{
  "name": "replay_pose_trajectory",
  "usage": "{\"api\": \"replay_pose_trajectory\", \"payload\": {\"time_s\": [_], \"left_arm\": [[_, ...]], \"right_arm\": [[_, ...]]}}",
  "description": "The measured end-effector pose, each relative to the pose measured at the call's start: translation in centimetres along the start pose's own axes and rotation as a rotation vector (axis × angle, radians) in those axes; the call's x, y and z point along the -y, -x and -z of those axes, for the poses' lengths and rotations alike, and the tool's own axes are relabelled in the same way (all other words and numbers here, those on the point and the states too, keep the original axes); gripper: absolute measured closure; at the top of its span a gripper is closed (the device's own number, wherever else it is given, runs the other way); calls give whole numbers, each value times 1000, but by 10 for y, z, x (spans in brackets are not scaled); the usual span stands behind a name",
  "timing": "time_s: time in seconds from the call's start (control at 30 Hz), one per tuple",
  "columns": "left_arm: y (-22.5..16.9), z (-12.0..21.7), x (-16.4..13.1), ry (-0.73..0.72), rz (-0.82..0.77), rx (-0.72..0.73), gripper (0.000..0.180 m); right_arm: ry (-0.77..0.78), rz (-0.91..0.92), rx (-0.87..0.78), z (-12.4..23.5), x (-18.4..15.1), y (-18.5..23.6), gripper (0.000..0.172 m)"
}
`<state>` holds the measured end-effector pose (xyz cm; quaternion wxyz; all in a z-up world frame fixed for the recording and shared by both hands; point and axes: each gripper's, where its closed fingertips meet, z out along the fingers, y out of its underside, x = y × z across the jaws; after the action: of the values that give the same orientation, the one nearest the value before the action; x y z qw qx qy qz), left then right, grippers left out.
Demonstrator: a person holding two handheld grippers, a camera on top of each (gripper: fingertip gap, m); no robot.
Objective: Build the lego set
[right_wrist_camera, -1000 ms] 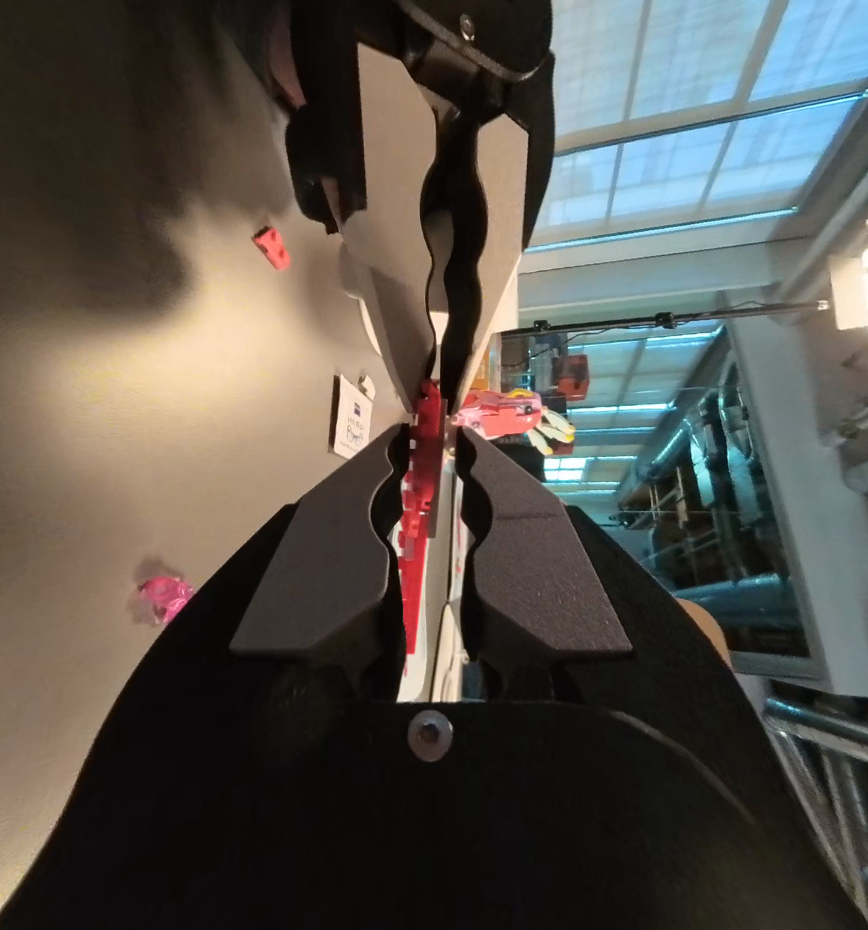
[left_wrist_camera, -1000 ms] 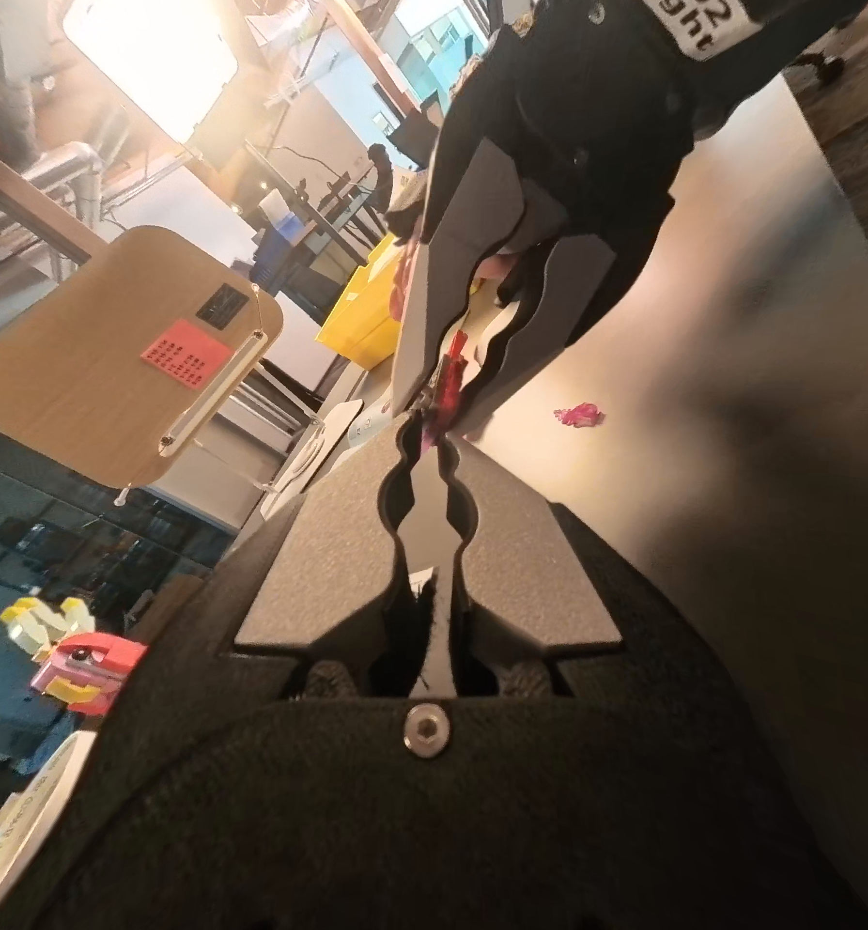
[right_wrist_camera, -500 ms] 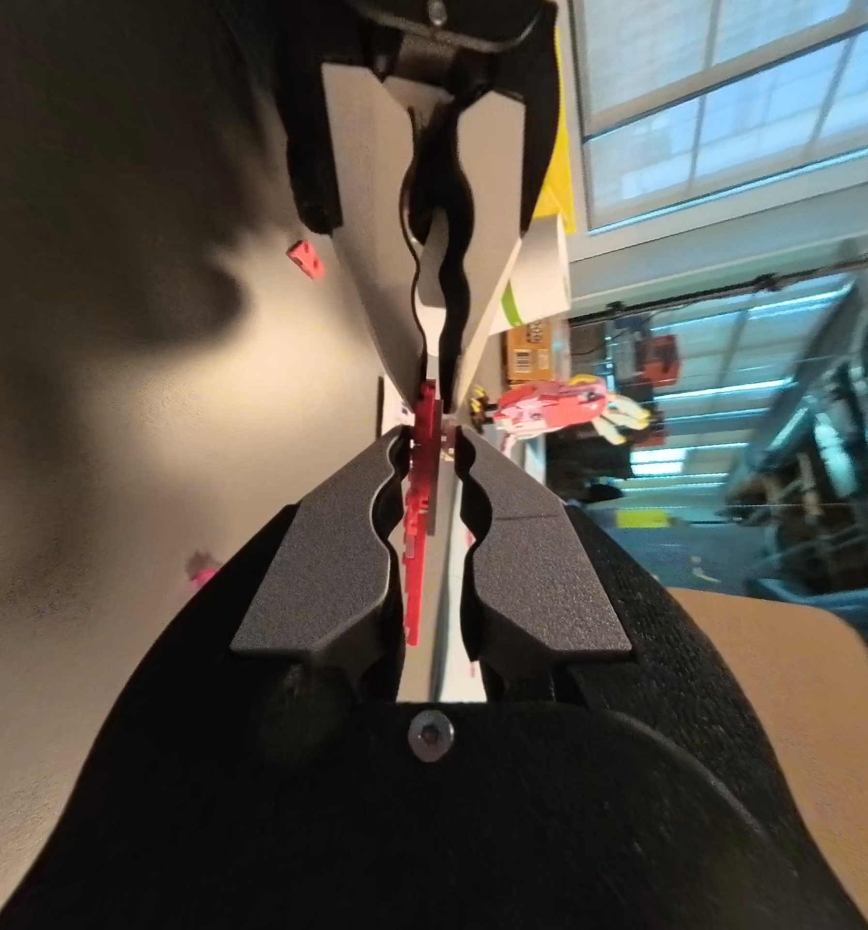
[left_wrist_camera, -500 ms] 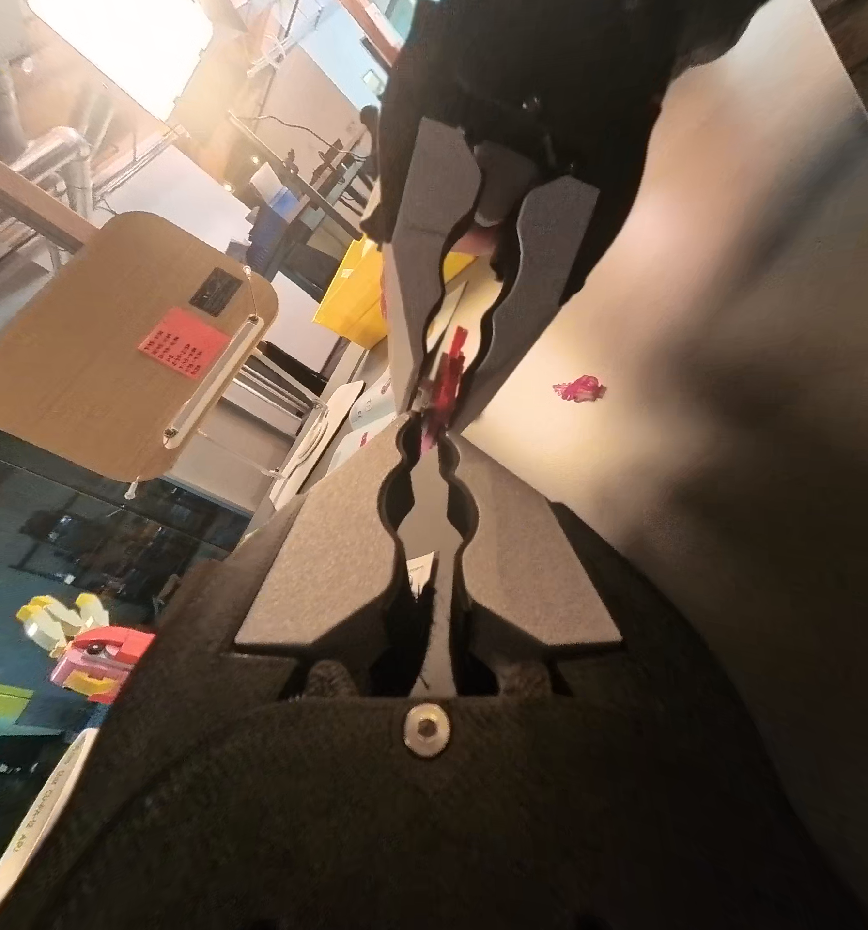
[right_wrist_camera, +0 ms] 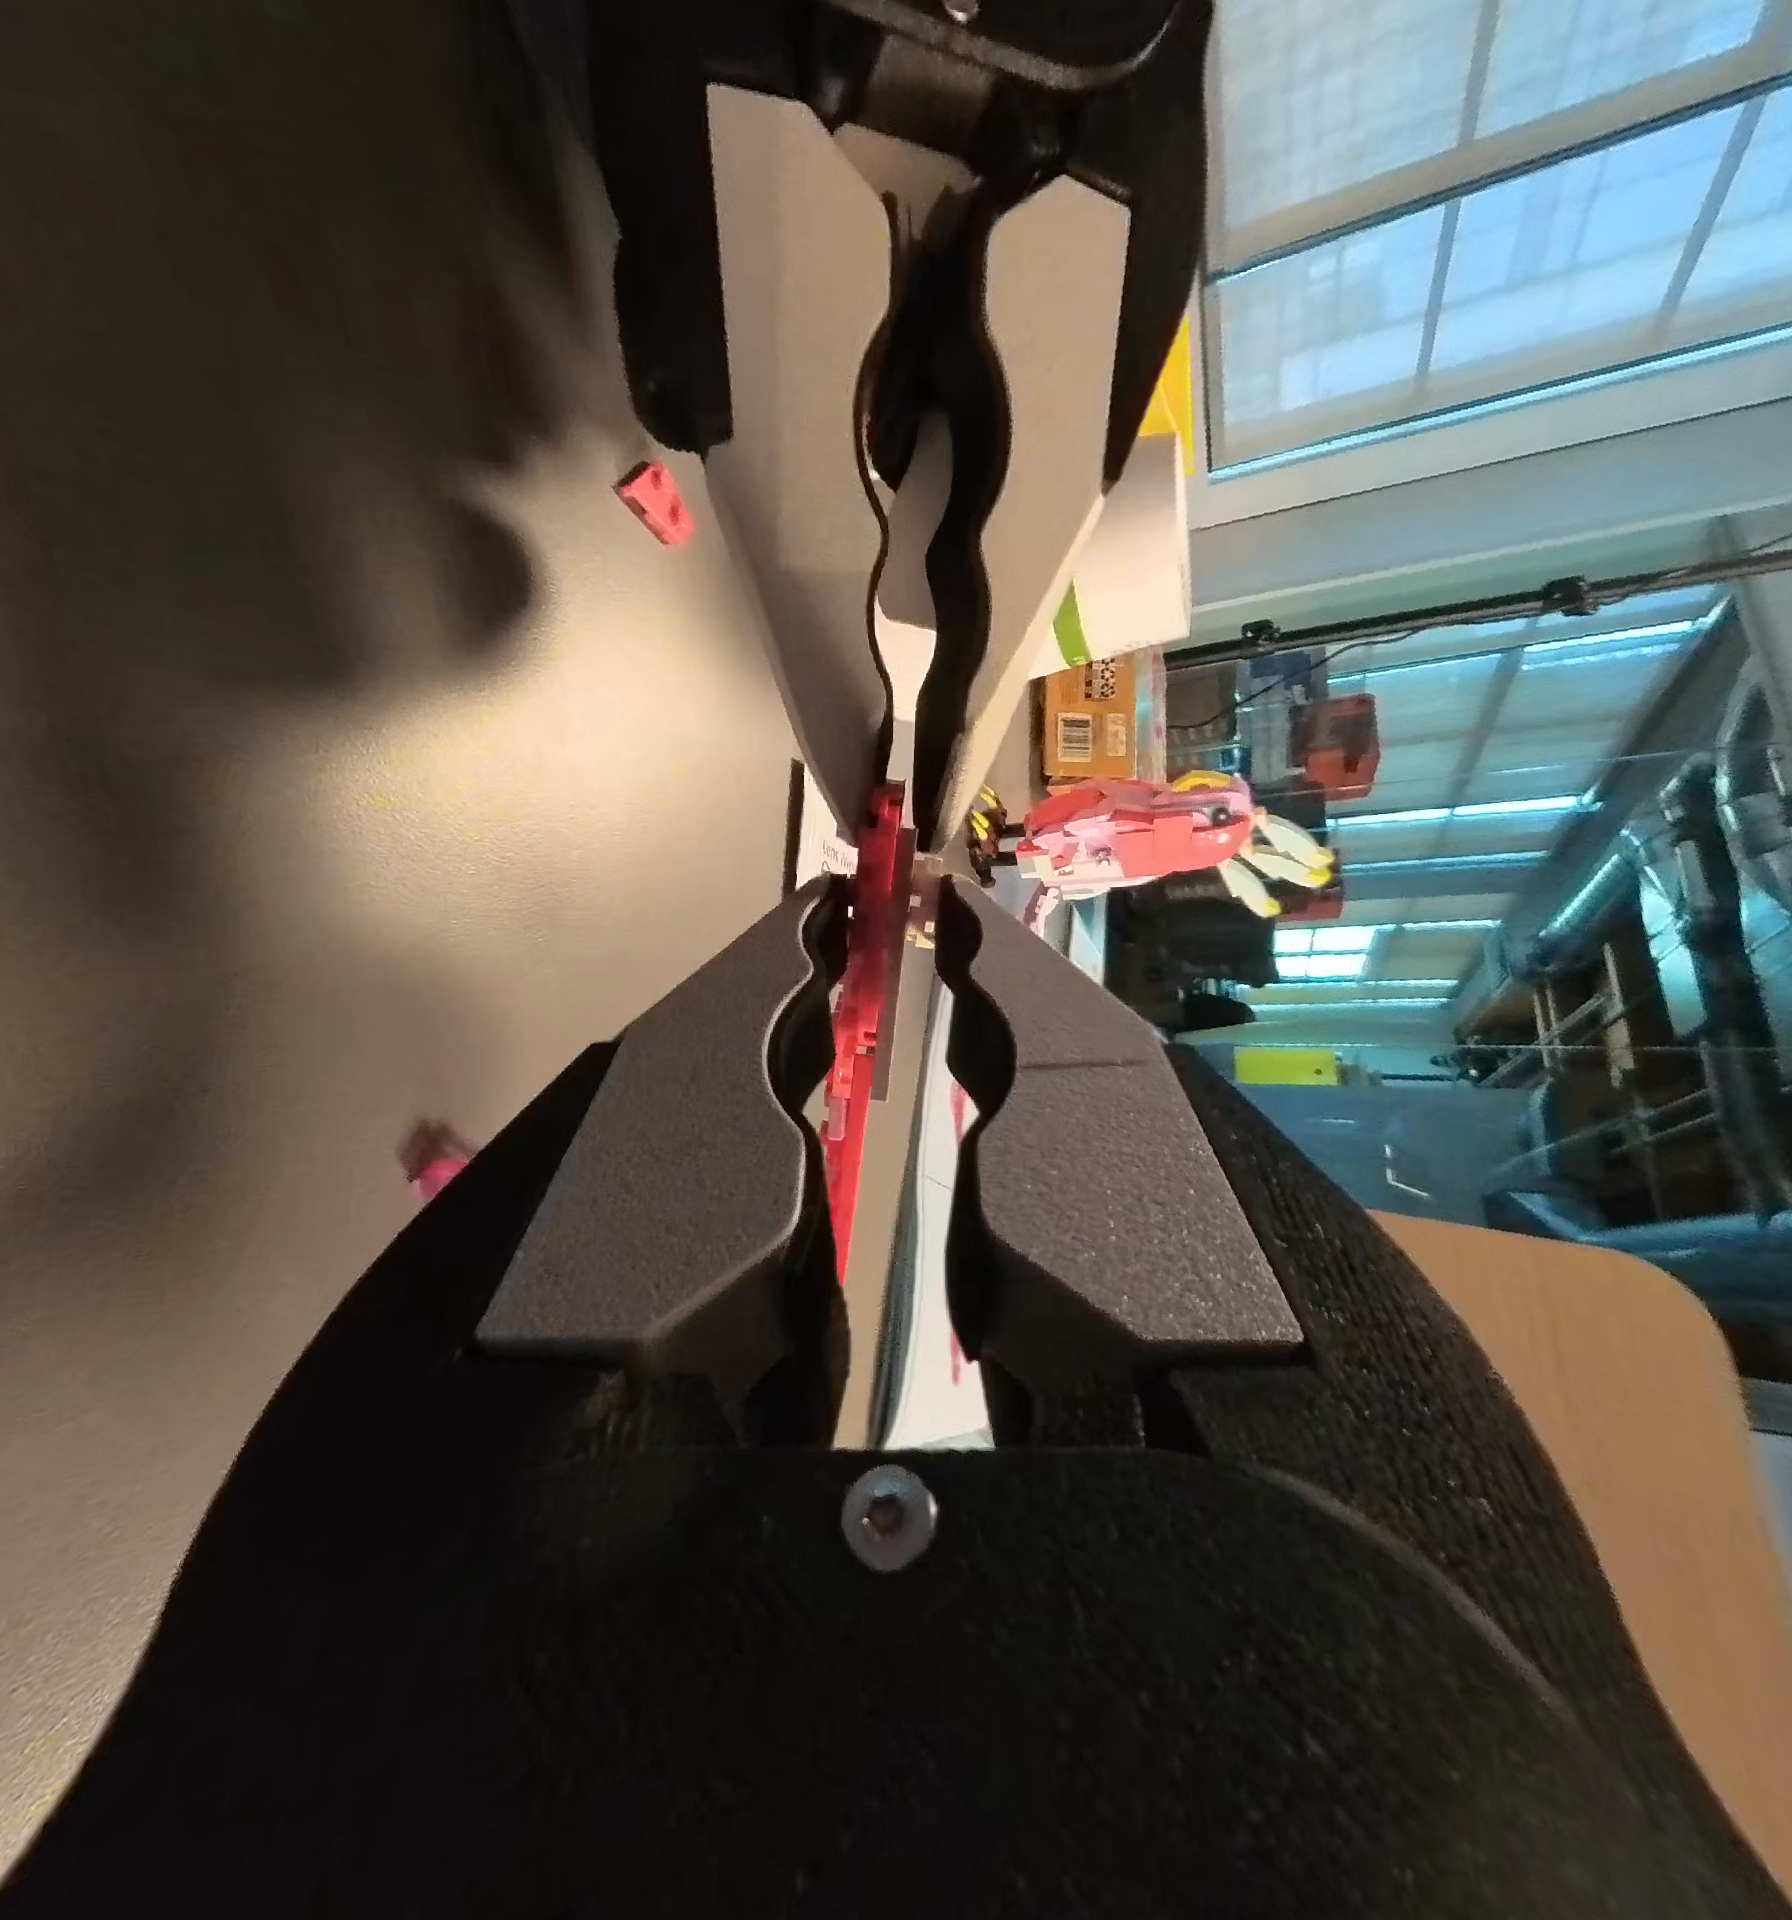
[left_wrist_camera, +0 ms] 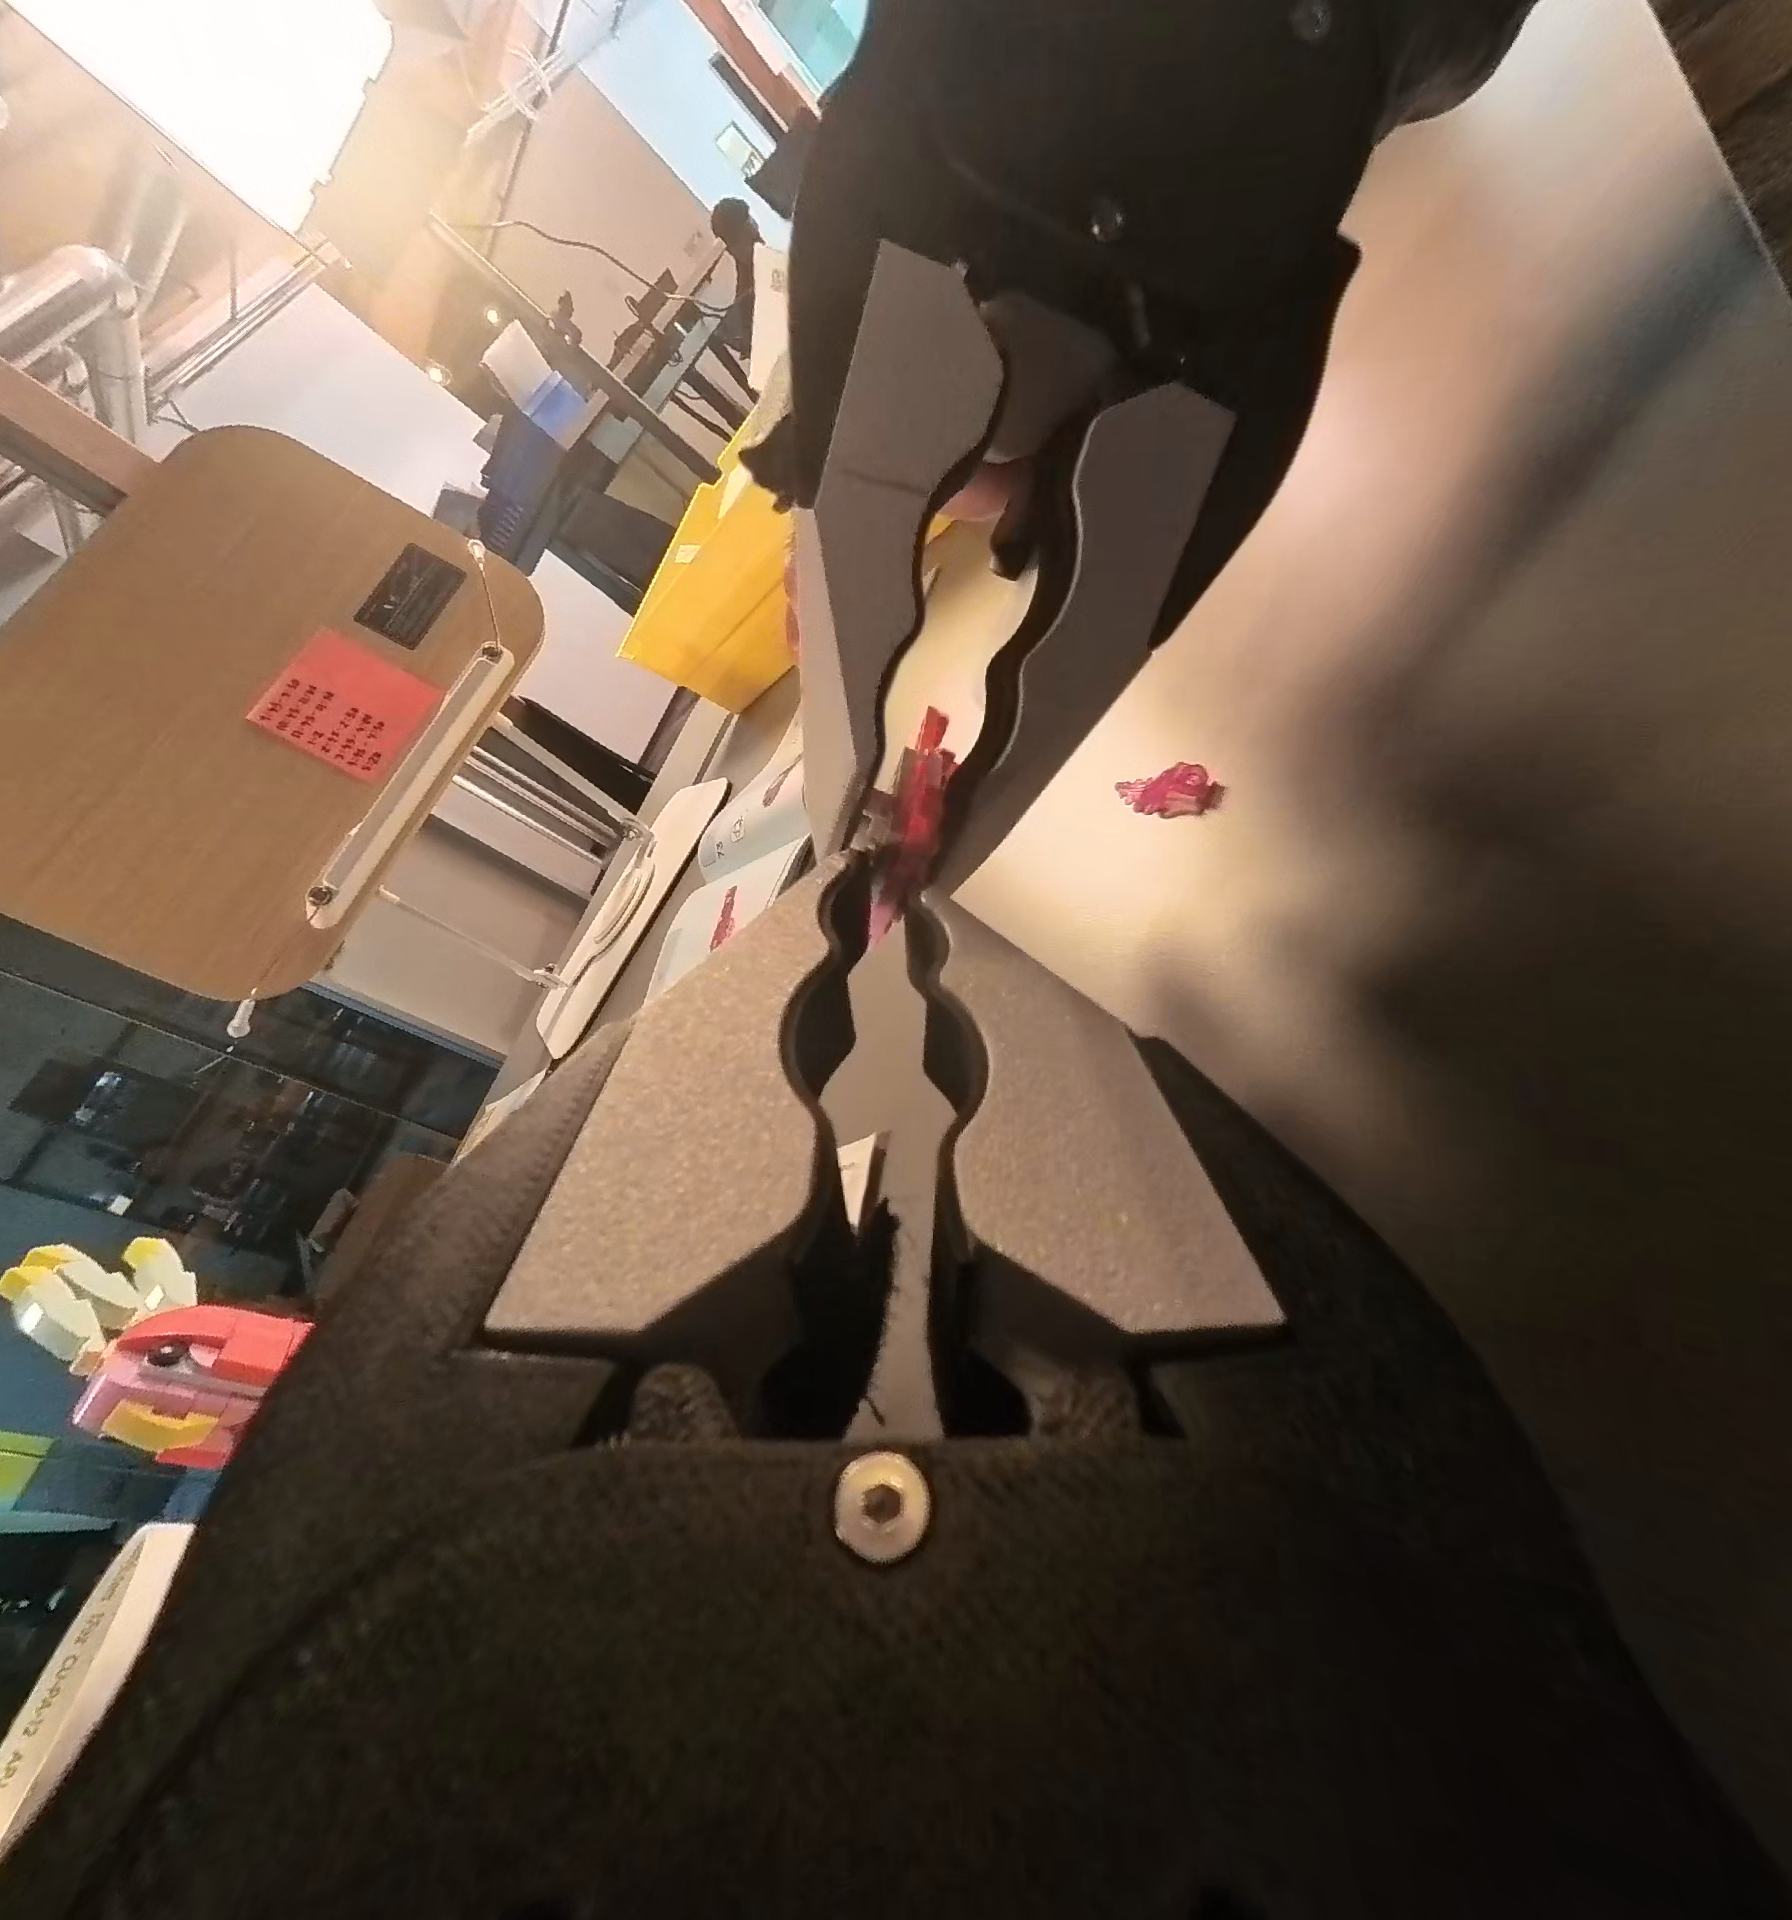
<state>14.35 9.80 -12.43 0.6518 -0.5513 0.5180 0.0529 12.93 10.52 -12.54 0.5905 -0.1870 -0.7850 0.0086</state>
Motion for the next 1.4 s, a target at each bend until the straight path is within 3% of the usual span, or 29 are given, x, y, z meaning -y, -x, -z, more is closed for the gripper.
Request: {"api": "replay_pose_trajectory", "payload": {"time_s": [0.27, 0.4, 0.47, 0.6, 0.67, 0.9, 1.07, 1.2, 1.3, 1.4], "left_arm": [[-1, -1, -3, 14, 15, -12, 175], [2, -2, -2, -2, 136, -22, 175], [8, -2, -5, 7, 95, 29, 169], [3, -3, -5, 29, -87, 72, 159], [3, -5, -9, 58, -103, 78, 158], [23, -5, -9, 6, 250, 65, 137], [55, -17, 2, -102, 458, 191, 130], [95, -21, 12, -276, 644, 344, 127], [106, -43, 10, -357, 848, 272, 138], [104, -73, 4, -355, 943, 178, 146]], "right_arm": [[57, 122, -42, -1, -3, 1, 158], [-3, -133, 9, -2, -3, 1, 158], [-24, -213, 18, -2, -7, -1, 158], [-2, -192, 18, -7, -16, 4, 158], [2, -173, 7, -7, -16, 5, 158], [52, -24, -196, -9, -27, -14, 157], [104, 72, -465, -3, -44, -55, 157], [168, 102, -606, 6, -71, -77, 157], [237, 124, -619, 4, -98, -76, 157], [285, 143, -600, 4, -122, -69, 157]]}}
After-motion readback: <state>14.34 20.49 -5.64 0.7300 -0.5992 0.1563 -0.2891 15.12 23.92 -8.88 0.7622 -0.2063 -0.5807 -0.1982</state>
